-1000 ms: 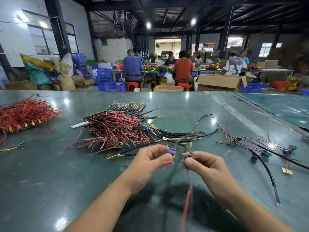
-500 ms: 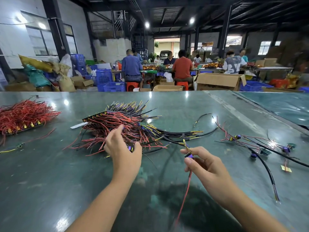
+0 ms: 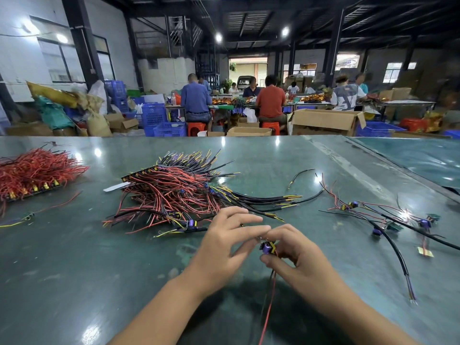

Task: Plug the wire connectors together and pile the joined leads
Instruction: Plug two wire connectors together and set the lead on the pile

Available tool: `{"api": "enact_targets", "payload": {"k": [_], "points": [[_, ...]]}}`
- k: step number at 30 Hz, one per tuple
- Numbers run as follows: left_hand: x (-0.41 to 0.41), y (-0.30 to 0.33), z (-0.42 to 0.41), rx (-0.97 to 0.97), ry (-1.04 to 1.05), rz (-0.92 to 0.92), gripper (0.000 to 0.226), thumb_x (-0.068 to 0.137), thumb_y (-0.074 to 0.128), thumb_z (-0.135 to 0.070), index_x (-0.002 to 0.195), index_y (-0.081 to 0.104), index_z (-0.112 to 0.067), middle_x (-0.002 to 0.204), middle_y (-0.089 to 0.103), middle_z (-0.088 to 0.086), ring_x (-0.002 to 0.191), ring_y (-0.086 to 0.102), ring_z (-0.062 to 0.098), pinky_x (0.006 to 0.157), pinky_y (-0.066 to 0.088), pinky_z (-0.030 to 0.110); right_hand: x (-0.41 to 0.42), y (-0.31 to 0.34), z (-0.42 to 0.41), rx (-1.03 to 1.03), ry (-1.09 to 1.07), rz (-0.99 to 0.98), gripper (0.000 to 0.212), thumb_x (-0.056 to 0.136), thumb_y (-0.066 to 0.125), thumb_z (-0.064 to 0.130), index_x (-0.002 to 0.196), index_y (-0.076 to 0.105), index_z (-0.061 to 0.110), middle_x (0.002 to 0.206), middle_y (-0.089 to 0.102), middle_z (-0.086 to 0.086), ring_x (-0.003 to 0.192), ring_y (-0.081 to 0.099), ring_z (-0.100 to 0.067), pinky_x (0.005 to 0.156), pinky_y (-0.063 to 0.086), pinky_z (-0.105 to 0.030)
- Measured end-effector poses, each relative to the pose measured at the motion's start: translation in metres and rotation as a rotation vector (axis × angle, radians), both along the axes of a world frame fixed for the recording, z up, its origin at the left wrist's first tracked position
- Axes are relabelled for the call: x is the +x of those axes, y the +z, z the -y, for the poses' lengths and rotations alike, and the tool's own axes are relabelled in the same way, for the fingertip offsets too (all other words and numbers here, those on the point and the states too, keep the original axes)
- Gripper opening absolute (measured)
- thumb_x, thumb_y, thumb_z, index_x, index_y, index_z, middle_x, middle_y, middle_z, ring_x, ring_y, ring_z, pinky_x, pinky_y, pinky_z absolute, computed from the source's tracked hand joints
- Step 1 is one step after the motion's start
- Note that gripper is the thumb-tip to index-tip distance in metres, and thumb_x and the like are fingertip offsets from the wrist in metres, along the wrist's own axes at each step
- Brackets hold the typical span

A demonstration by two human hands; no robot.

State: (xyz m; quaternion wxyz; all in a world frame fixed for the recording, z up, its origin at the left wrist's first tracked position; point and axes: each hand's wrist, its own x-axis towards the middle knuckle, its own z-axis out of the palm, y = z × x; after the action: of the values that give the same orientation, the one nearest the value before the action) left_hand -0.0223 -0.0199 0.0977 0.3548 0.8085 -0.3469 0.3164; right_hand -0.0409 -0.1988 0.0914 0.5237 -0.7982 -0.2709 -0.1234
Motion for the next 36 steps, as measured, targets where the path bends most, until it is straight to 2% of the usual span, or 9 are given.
{"api": "enact_targets", "payload": {"k": [2,5,10,16,22,25,30,34,36], "points": [[0.001,0.001,-0.002,-0.030,0.026,0.081,0.019,0.087,0.063,-0.014,0.102,0.075,-0.015,0.104,0.068,-0.005,0.107,0.053,0.017,0.093,0.043,0.044,0.000,-0.001,0.000,0.032,0.002,-0.026,0.031,0.082,0.071,0.001,0.101,0.062,0.024,0.085,0.056,0.013,0.068,0.058,-0.011,0.070,0.045,-0.016],[0.002,0.003,-0.004,-0.023,0.089,0.179,0.016,0.089,0.062,-0.017,0.095,0.077,-0.018,0.096,0.070,-0.007,0.102,0.056,0.017,0.096,0.038,0.047,0.000,-0.001,0.001,0.142,-0.001,-0.124,0.032,0.082,0.070,0.002,0.104,0.062,0.025,0.083,0.064,0.008,0.069,0.063,-0.012,0.069,0.046,-0.016],[-0.002,0.008,-0.005,-0.027,0.103,0.242,0.020,0.089,0.058,-0.014,0.092,0.077,-0.016,0.097,0.069,-0.005,0.102,0.054,0.023,0.091,0.041,0.045,0.001,0.001,0.002,0.239,0.028,-0.178,0.014,0.084,0.066,0.001,0.091,0.070,0.013,0.079,0.070,-0.005,0.067,0.064,-0.012,0.068,0.050,-0.021],[-0.004,0.010,-0.007,-0.014,0.139,0.299,0.018,0.087,0.062,-0.011,0.093,0.078,-0.018,0.100,0.068,-0.007,0.103,0.050,0.022,0.087,0.042,0.047,0.002,0.001,0.004,0.220,-0.016,-0.158,0.014,0.087,0.065,0.005,0.083,0.071,0.017,0.074,0.068,-0.007,0.066,0.065,-0.014,0.069,0.052,-0.024],[-0.004,0.009,-0.005,0.072,0.184,0.399,0.019,0.087,0.061,-0.015,0.087,0.078,-0.023,0.095,0.069,-0.009,0.101,0.053,0.017,0.098,0.036,0.052,0.004,0.000,0.007,0.119,-0.127,-0.189,0.026,0.089,0.062,0.005,0.076,0.068,0.027,0.064,0.064,0.001,0.062,0.063,-0.012,0.064,0.051,-0.029],[-0.003,0.010,-0.002,0.111,0.206,0.466,0.021,0.086,0.061,-0.013,0.083,0.078,-0.025,0.092,0.070,-0.010,0.100,0.054,0.015,0.102,0.033,0.051,0.004,0.001,0.007,0.064,-0.208,-0.151,0.028,0.091,0.059,0.004,0.077,0.065,0.028,0.071,0.065,0.004,0.065,0.063,-0.010,0.065,0.052,-0.028],[-0.005,0.013,0.002,0.125,0.217,0.545,0.029,0.093,0.054,-0.014,0.081,0.078,-0.024,0.084,0.070,-0.007,0.091,0.061,0.016,0.104,0.031,0.056,-0.001,0.005,0.006,-0.122,-0.268,0.056,0.030,0.092,0.052,0.000,0.082,0.054,0.029,0.079,0.057,0.010,0.077,0.056,-0.005,0.064,0.040,-0.010],[-0.006,0.013,-0.001,0.142,0.238,0.512,0.026,0.092,0.054,-0.007,0.090,0.076,-0.019,0.086,0.068,-0.006,0.080,0.062,0.017,0.106,0.030,0.056,-0.001,0.007,0.006,-0.171,-0.250,0.120,0.038,0.094,0.049,0.001,0.079,0.046,0.036,0.080,0.053,0.011,0.078,0.052,-0.007,0.064,0.037,-0.009],[-0.006,0.013,-0.005,0.179,0.300,0.464,0.026,0.082,0.063,-0.001,0.097,0.073,-0.019,0.090,0.067,-0.007,0.081,0.062,0.017,0.106,0.029,0.055,-0.001,0.009,0.008,-0.182,-0.216,0.169,0.044,0.092,0.047,-0.006,0.081,0.046,0.037,0.079,0.050,0.013,0.075,0.049,-0.006,0.065,0.037,-0.011]]}}
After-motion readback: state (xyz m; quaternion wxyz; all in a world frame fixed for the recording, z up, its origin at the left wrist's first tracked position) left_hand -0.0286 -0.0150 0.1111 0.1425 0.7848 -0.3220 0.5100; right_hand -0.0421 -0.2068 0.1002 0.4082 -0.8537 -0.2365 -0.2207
